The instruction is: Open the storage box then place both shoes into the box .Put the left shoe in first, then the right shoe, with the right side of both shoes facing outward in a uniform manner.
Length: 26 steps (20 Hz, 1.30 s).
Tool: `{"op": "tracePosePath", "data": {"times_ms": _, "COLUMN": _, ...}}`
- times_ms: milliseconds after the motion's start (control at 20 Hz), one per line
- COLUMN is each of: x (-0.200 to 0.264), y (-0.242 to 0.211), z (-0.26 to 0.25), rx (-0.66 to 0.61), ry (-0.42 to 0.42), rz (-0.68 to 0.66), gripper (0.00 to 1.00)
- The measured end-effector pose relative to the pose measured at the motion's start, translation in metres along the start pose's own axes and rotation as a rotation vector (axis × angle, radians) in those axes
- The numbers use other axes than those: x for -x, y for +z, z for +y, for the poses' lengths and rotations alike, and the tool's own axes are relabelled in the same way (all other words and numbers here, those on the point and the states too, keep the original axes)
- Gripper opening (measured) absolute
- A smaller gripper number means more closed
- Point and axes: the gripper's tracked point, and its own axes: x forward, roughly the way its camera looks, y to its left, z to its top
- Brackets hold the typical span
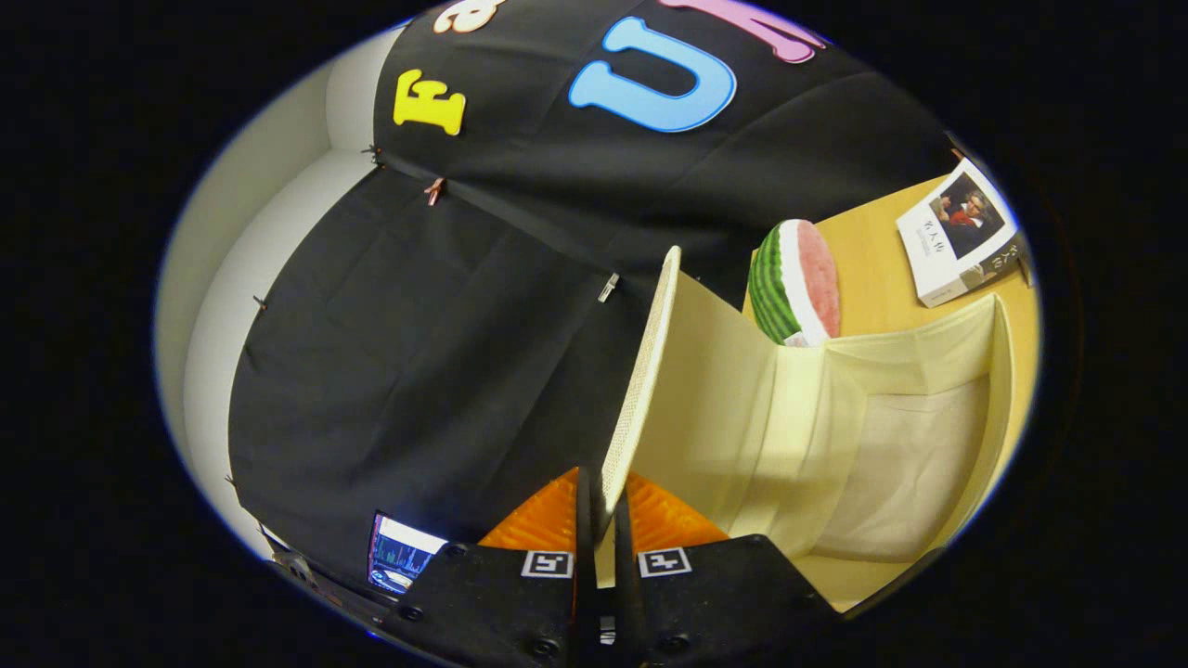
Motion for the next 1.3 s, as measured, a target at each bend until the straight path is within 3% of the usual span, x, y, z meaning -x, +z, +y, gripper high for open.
{"op": "tracePosePath", "data": {"times_ms": 100, "x": -0.016, "y": -0.013, "z": 0.006, "rx": 0.042, "ry": -0.004, "rz": 0.032, "gripper": 0.20}}
{"op": "tracePosePath", "data": {"times_ms": 300, "x": -0.034, "y": -0.039, "z": 0.010, "rx": 0.124, "ry": -0.025, "rz": 0.082, "gripper": 0.75}}
{"op": "tracePosePath", "data": {"times_ms": 400, "x": -0.032, "y": -0.047, "z": 0.000, "rx": 0.184, "ry": -0.067, "rz": 0.087, "gripper": 0.89}}
{"op": "tracePosePath", "data": {"times_ms": 500, "x": -0.023, "y": -0.046, "z": -0.016, "rx": 0.252, "ry": -0.133, "rz": 0.059, "gripper": 0.96}}
{"op": "tracePosePath", "data": {"times_ms": 750, "x": 0.010, "y": -0.018, "z": -0.038, "rx": 0.411, "ry": -0.304, "rz": -0.117, "gripper": 0.96}}
{"op": "tracePosePath", "data": {"times_ms": 1050, "x": 0.074, "y": 0.011, "z": -0.044, "rx": 0.519, "ry": -0.359, "rz": -0.249, "gripper": 0.96}}
{"op": "tracePosePath", "data": {"times_ms": 1300, "x": 0.156, "y": 0.037, "z": -0.082, "rx": 0.588, "ry": -0.451, "rz": -0.316, "gripper": 0.96}}
